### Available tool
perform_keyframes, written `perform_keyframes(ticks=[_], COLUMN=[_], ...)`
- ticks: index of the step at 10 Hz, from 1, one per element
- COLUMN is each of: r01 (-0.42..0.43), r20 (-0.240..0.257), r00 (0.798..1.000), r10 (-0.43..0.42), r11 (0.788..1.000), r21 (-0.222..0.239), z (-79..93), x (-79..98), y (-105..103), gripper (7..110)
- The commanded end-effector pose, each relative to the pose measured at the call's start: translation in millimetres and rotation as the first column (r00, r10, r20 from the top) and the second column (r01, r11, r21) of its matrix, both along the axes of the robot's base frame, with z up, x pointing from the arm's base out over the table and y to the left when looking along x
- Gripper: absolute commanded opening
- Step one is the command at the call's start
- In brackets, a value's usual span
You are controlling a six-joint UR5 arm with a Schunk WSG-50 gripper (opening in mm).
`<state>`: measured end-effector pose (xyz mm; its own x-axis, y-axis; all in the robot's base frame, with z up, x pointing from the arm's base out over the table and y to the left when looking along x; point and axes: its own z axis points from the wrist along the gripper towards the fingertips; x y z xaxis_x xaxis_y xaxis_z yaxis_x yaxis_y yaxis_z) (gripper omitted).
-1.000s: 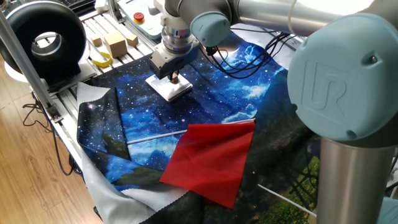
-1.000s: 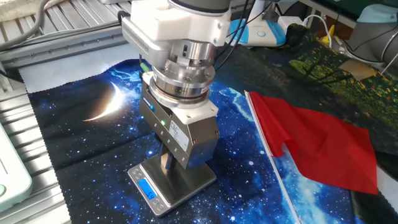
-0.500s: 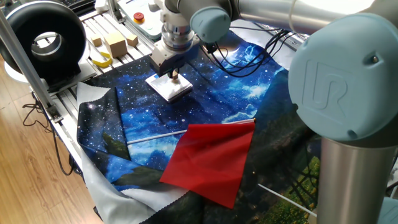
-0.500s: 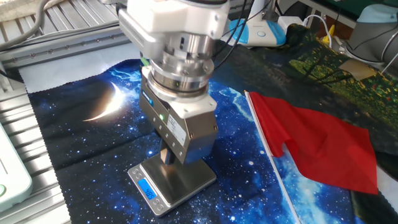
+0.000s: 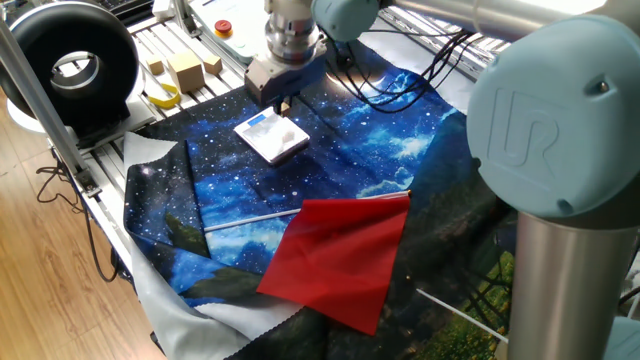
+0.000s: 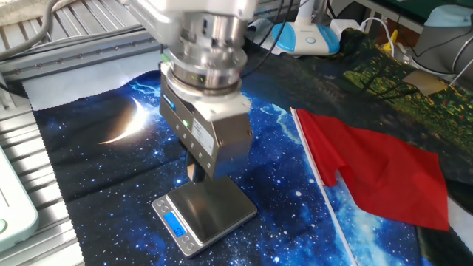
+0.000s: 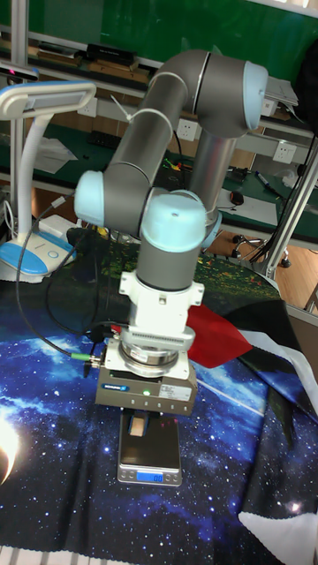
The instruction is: Remove the object from the scale
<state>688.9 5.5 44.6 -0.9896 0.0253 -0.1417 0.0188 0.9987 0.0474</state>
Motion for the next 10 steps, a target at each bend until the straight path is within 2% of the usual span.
perform_keyframes(ticks=[1,4,6,8,10], r01=[-0.018,-0.043,-0.052,-0.103,-0.104], r20=[-0.005,-0.012,-0.009,-0.016,-0.031], r00=[1.000,0.999,0.999,0.995,0.994], r10=[0.018,0.043,0.052,0.103,0.104], r11=[0.999,0.998,0.998,0.994,0.995], r21=[0.043,0.049,0.045,-0.026,-0.006], z=[11.9,24.4,21.8,11.9,4.0], x=[2.5,2.7,-0.7,-15.6,-36.9], y=[-15,-35,-46,-84,-94], gripper=[7,7,7,7,7])
